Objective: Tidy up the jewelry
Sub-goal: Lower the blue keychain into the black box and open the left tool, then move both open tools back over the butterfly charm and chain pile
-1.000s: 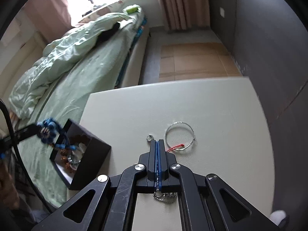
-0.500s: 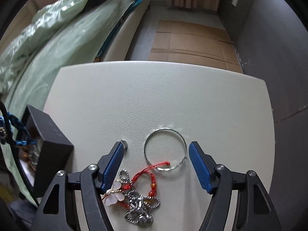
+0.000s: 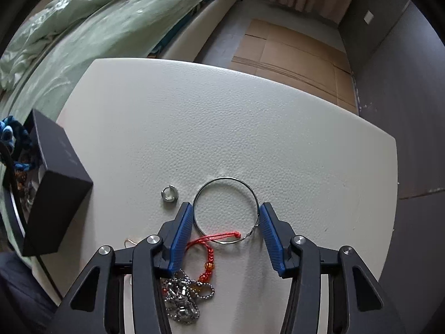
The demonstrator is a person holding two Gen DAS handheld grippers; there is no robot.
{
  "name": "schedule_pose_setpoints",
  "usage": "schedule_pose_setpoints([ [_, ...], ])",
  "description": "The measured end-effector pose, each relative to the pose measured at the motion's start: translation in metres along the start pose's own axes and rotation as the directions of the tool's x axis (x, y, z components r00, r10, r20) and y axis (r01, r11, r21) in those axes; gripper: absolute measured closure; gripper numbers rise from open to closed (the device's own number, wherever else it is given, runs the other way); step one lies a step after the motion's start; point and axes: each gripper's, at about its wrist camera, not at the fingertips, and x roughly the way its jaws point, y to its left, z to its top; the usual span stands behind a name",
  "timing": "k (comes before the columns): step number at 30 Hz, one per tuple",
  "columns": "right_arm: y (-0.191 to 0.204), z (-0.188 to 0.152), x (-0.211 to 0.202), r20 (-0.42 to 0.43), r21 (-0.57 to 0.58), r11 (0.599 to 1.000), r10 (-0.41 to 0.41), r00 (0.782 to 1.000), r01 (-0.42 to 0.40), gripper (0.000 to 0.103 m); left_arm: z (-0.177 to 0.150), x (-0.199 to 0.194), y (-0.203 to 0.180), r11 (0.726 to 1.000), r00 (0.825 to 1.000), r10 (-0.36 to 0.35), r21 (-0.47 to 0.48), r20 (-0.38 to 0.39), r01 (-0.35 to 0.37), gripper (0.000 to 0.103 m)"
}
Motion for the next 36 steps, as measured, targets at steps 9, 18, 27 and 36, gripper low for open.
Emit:
schedule_pose_setpoints([
  [9,-0.005,-0.005,-0.032,0.099,0.063,0.997,0.044,0.994,-0.051,0.053,0.000,0.009,0.008,0.999,0.998,-0.019,-0.041,-0.053,0.016,0.062],
  [18,0.024,-0.004,-0.071,0.219,0.033,0.990,0.128,0.967,-0.139,0.053,0.005,-0.020,0.018,0.997,0.999,0.002,-0.083,0.046,0.002,0.038],
  [27,0.075,-0.001,-0.098,0.292,-0.057,0.953,0.301,0.908,-0.298,0.053,0.007,-0.035,0.041,0.991,0.995,0.055,-0.129,0.083,-0.044,0.035],
  [36,0.116,0.003,-0.091,0.238,-0.110,0.910,0.415,0.878,-0.400,0.053,0.006,-0.042,0.063,0.985,0.991,0.077,-0.163,0.112,-0.059,0.016],
])
